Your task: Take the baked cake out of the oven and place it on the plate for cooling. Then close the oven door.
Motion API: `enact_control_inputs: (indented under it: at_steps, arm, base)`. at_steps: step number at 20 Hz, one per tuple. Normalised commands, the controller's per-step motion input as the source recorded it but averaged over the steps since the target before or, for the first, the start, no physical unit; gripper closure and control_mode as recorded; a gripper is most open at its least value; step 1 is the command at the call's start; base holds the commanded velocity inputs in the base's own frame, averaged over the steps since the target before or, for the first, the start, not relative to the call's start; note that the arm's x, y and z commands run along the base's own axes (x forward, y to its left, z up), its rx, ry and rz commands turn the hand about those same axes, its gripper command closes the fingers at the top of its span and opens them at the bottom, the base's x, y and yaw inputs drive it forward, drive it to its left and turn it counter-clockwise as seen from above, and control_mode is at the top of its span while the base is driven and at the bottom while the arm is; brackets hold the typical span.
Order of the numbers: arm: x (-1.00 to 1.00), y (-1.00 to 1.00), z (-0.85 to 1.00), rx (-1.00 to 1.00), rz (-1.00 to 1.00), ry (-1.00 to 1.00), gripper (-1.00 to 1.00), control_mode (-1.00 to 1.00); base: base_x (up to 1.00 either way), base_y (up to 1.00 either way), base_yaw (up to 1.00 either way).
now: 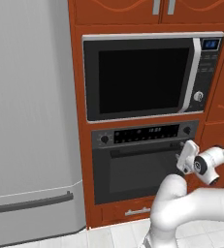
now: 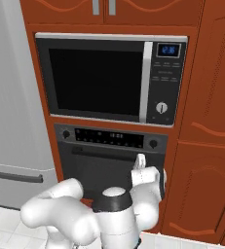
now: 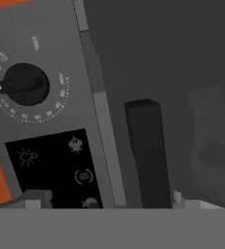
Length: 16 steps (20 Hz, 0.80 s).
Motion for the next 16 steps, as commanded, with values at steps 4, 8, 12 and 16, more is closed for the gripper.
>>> enact_control_inputs:
  at_steps: [4, 8, 12, 16]
  arm:
    - [0.00, -0.10, -0.11, 0.00, 0.00, -0.02, -1.00, -1.00]
    - [0.00, -0.04, -0.28, 0.00, 0.00, -0.05, -1.00, -1.00]
    - [0.00, 0.00, -0.40, 0.00, 0.00, -0.08, -1.00, -1.00]
    - [0.01, 0.00, -0.21, 0.00, 0.00, -0.07, -1.00, -1.00]
  base:
    - [0.00, 0.00, 0.00]
    - [0.00, 0.00, 0.00]
    - [0.00, 0.00, 0.00]
    - [0.00, 0.00, 0.00]
